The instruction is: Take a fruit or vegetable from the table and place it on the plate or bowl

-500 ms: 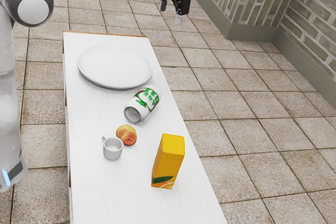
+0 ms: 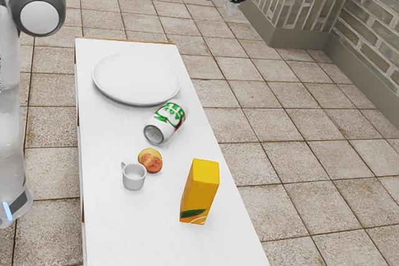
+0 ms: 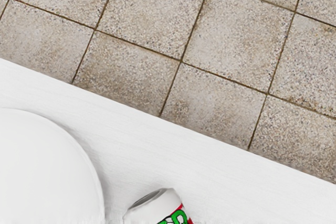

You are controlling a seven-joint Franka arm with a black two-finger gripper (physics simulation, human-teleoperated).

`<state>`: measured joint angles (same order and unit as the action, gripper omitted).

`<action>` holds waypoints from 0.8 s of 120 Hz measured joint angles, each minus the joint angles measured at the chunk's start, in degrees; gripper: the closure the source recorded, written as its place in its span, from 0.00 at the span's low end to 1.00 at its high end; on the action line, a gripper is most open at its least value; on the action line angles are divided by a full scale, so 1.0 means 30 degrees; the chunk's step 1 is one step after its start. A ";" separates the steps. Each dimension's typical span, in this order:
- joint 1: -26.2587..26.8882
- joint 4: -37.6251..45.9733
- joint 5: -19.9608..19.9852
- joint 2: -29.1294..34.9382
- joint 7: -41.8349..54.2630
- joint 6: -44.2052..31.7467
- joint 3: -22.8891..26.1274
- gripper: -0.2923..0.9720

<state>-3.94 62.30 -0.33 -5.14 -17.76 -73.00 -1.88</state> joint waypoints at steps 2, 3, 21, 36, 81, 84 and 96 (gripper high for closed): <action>0.0221 -0.0004 0.0003 -0.0276 -0.0674 0.0055 0.0034 0.23; 0.0330 -0.0010 0.0004 -0.0416 -0.1011 0.0080 0.0048 0.23; 0.0853 -0.0022 -0.0011 -0.1717 -0.6362 0.0137 0.0081 0.23; 0.0833 0.0000 -0.0057 -0.2036 -0.9901 0.0162 0.0098 0.23; 0.0989 1.2124 0.0014 0.4089 -1.6766 -0.3650 -0.0415 0.23; 0.0913 1.2719 0.0019 0.4182 -1.7085 -0.4125 -0.0434 0.23; 0.0892 1.4455 0.0145 0.4404 -1.8248 -0.5864 -0.0273 0.23</action>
<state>-1.26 105.66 0.10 8.07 -72.50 -90.59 -2.70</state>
